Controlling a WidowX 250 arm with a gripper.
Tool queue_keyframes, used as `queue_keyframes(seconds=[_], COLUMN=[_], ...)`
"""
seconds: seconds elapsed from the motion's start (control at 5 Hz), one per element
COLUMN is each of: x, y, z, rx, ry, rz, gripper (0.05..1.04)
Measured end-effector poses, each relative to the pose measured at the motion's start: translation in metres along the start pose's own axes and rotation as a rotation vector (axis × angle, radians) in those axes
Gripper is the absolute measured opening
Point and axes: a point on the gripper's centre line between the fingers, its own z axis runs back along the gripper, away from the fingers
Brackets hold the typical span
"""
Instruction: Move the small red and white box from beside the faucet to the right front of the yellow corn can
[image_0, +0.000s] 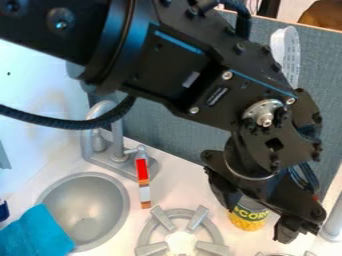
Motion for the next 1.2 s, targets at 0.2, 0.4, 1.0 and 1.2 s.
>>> queue_keyframes(seconds=[0.2,0.4,1.0,1.2], x=[-0.004,0.011,0.019,0.017], y=[0.003,0.062,0.18,0.195], z=[-0.006,-0.034,-0.09,-0.104], rx=[0.013,0.121,0.324,0.322], ry=[0.026,0.106,0.146,0.147], rz=[0.009,0.235,0.587,0.605], gripper=[1.001,1.001,1.001,1.001])
